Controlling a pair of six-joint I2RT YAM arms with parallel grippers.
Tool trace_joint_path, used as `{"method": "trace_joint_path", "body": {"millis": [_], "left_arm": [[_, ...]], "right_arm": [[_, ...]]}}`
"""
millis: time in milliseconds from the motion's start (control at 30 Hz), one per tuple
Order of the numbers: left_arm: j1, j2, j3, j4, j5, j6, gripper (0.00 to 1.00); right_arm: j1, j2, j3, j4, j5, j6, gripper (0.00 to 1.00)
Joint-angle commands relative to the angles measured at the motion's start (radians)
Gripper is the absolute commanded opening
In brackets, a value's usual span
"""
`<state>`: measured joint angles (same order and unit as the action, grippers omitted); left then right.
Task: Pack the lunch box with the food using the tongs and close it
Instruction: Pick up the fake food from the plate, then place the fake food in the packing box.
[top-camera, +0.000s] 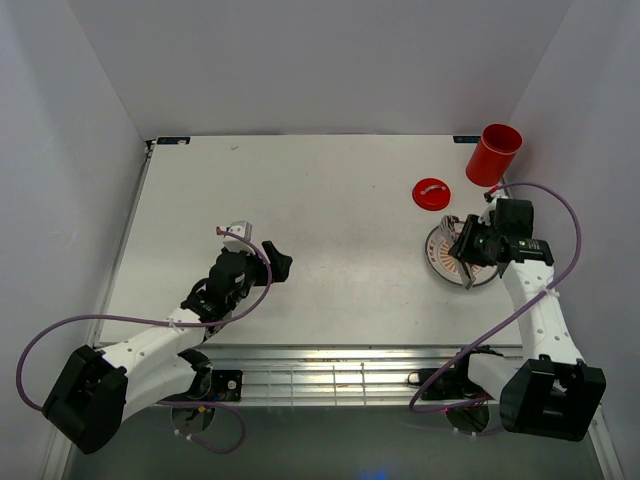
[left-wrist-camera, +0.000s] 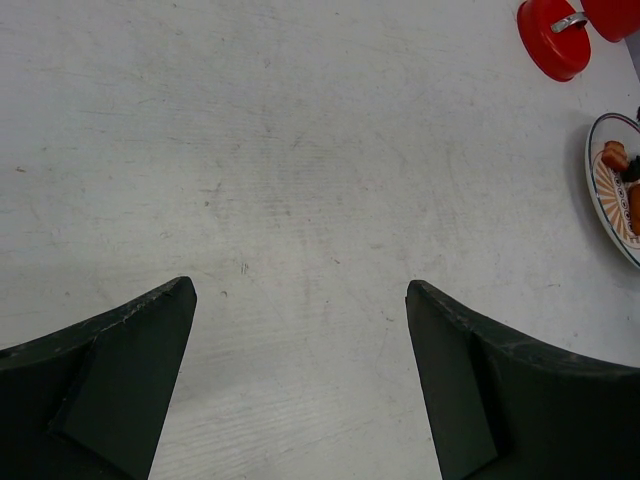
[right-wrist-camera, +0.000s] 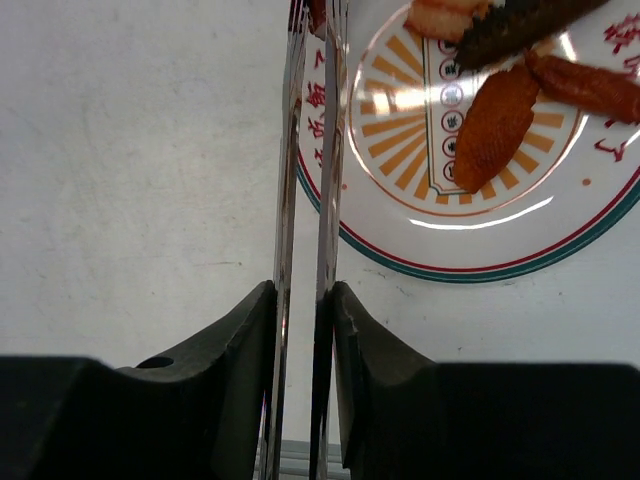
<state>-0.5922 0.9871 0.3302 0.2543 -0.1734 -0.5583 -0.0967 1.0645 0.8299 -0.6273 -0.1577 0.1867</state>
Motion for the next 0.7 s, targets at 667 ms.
{"method": "trace_joint_path", "body": {"millis": [667], "left_arm": [[-0.004, 0.056, 0.056, 0.011, 0.057, 0.001, 0.96]], "right_arm": [[-0.054, 0.673, 1.093, 0.021, 0.297, 0.025, 0.27]]}}
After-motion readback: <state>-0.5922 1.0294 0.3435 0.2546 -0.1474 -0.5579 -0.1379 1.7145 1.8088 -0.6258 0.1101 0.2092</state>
